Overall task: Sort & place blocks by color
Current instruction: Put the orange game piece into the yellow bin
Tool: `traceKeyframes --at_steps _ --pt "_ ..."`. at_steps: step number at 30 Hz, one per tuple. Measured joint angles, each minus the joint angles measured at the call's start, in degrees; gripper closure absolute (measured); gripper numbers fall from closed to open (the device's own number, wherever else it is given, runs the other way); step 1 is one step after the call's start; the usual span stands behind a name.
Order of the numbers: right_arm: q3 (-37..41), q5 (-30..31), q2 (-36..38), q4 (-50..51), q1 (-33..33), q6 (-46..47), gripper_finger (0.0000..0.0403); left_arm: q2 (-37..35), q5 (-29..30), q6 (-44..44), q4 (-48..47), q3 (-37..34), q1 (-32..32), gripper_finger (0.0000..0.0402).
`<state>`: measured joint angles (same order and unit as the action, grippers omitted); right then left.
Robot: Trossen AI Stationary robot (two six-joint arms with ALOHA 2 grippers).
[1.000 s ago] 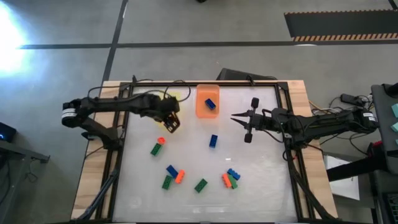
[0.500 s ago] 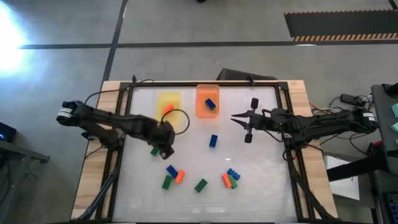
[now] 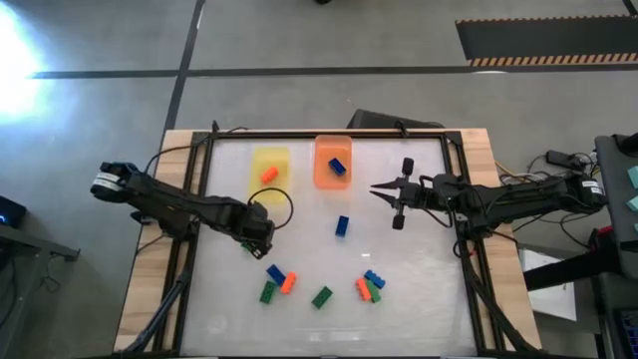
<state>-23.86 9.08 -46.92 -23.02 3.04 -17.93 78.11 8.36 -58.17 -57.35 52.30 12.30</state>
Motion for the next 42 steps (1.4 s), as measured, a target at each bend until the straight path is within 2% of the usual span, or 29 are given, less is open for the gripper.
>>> traceKeyframes --at_steps 4,8,17,24,27,31,37,42 --pt "0.0 0.0 0.0 0.1 0.0 0.3 0.0351 0.7 4.1 0.0 1.1 -1.5 -0.6 0.0121" --pt "0.0 0.0 0.0 0.1 0.0 0.4 0.0351 0.8 7.9 0.4 4.8 -3.2 -1.4 0.0102" --pt "0.0 0.1 0.0 0.3 0.0 0.4 0.0351 0.8 8.9 1.7 6.8 -5.7 -2.1 0.01" --pt "0.0 0.1 0.0 0.3 0.0 0.4 0.0351 0.8 9.1 2.1 14.4 -10.5 -2.2 0.01" --pt "0.0 0.1 0.0 0.3 0.0 0.4 0.0351 0.8 10.0 2.1 14.9 -12.4 -2.2 0.01" --pt "0.0 0.1 0.0 0.3 0.0 0.4 0.0351 0.8 11.6 2.2 16.6 -13.6 -2.2 0.01" --pt "0.0 0.1 0.0 0.3 0.0 0.4 0.0351 0.7 11.7 5.0 24.2 -15.5 -2.2 0.01" --pt "0.1 0.1 0.0 0.4 0.0 0.4 0.0351 0.7 11.7 4.2 24.5 -16.0 -2.2 0.0107"
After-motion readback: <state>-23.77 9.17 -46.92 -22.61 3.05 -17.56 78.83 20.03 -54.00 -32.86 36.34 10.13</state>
